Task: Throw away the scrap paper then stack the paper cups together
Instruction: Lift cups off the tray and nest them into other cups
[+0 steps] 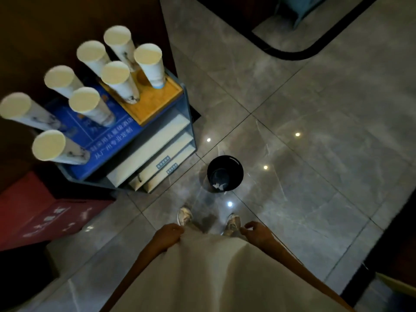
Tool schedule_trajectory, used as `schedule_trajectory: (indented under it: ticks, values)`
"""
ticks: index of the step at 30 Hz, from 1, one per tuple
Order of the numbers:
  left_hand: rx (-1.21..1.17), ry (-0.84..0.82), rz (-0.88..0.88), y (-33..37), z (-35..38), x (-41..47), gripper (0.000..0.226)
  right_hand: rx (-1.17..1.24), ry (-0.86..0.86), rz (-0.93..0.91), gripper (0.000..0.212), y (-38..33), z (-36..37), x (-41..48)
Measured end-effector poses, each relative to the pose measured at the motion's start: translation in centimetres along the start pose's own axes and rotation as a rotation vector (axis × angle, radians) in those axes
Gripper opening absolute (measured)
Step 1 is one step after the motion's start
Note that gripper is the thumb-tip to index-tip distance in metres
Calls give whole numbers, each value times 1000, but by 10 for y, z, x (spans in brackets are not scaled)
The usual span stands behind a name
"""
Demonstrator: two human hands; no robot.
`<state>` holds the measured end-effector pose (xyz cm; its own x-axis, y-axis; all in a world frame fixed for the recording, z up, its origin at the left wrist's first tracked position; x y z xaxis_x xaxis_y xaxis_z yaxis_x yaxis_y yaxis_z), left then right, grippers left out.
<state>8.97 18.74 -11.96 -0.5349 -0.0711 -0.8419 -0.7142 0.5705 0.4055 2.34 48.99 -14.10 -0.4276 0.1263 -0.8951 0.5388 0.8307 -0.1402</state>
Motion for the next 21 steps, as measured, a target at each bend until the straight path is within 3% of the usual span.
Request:
schedule_trajectory:
  ticks: [3,9,15,21]
  values:
    - [-17,-1,-27,-10,-24,3,47,-42,-69,15,39,-17,18,-10]
    - [-8,-23,11,-24,-65,1,38,-143,-110,-21,43,-63,38,-24]
    - [-278,23,25,-69,-102,-3,28,-215,-49,-52,44,-116,50,-28]
    - [-379,150,58,-98,-126,-10,19,-310,-20,-183,36,-186,61,-28]
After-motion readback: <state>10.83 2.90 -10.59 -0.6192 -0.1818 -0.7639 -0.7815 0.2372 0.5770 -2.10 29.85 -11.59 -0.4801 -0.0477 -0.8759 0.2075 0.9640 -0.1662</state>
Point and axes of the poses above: each hand's wrist, its own x-axis towards the middle knuckle, its own z-axis out of the palm, y = z × x, the point moved 8 cm from there along x, towards the middle knuckle, and after that the axes turned 9 degrees about z, right-handed, at the moved point
